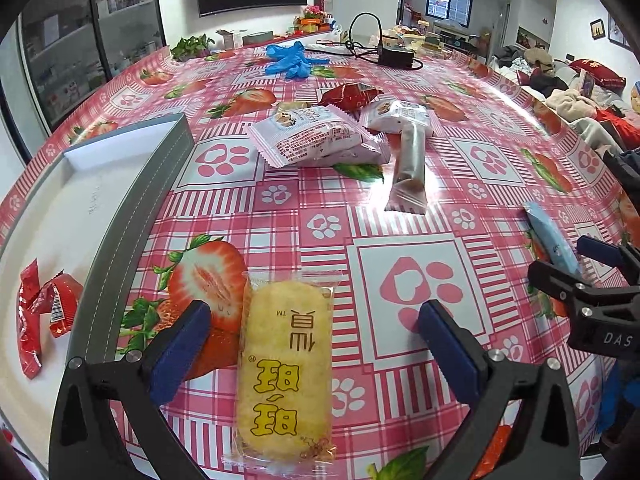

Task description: Organize snacks

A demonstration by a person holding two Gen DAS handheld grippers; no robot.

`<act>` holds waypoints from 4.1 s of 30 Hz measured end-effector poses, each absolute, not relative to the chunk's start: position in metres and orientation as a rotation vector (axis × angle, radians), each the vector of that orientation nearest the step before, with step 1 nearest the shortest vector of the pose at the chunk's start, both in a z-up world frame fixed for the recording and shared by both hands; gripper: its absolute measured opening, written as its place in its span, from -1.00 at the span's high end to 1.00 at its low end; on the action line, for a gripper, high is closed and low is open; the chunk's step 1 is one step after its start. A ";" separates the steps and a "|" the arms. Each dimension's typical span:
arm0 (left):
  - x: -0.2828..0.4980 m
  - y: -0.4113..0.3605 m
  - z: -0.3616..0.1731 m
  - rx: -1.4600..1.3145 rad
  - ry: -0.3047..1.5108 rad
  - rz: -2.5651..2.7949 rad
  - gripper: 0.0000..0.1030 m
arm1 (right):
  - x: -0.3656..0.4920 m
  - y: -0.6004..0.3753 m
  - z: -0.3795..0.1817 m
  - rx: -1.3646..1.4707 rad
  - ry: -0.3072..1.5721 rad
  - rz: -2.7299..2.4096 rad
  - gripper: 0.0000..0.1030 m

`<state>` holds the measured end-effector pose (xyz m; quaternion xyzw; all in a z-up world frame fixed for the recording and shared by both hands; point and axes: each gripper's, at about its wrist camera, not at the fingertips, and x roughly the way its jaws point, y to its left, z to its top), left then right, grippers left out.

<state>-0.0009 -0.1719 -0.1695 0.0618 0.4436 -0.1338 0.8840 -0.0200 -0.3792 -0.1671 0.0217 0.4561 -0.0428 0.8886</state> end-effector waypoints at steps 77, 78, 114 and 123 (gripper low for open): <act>-0.002 -0.171 -0.171 0.127 0.920 -0.279 -1.00 | -0.022 -0.379 -0.167 0.043 0.944 -0.088 -1.00; -0.002 -0.171 -0.171 0.127 0.920 -0.279 -1.00 | -0.022 -0.379 -0.167 0.043 0.944 -0.088 -1.00; -0.014 -0.159 -0.126 0.047 1.014 -0.418 0.24 | -0.014 -0.385 -0.137 0.241 1.107 0.084 0.51; -0.022 -0.137 -0.108 0.028 0.983 -0.404 0.24 | 0.000 -0.368 -0.143 0.104 1.148 0.005 -0.16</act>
